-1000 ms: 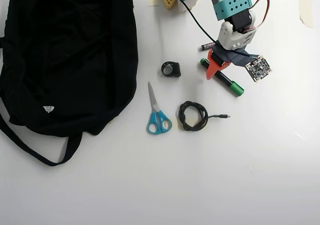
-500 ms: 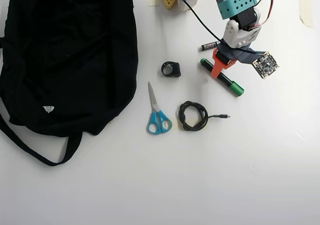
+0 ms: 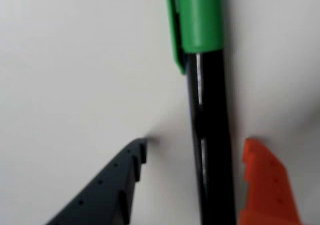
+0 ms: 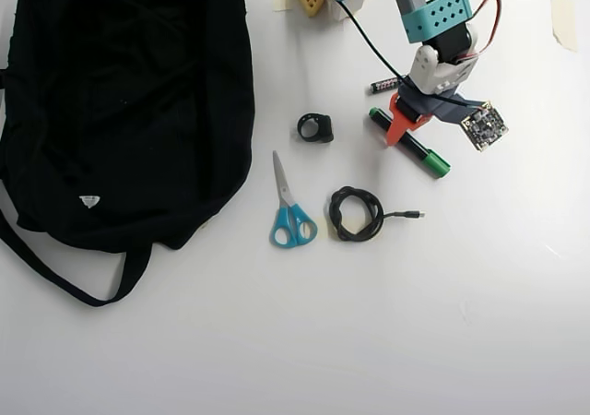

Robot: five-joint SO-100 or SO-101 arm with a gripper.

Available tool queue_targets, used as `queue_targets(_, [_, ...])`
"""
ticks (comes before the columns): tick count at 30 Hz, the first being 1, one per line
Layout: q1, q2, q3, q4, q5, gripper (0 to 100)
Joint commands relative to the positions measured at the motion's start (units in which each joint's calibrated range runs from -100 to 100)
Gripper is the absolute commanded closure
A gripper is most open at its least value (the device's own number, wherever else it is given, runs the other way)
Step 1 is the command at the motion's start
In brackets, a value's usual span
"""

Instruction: Put the green marker into the black bag

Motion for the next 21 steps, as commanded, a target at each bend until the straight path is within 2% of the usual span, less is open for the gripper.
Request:
queue_targets(1, [0.05,0.45,-1.79,-1.27,-0.14,75])
queue_targets(9, [0.2,0.95,-1.79,-1.36,-0.14,75])
queue_targets(16, [0.2,0.95,-1.79,-1.36,-0.14,88])
queue_targets(21, [0.2,0.95,-1.7,-1.36,-0.14,91])
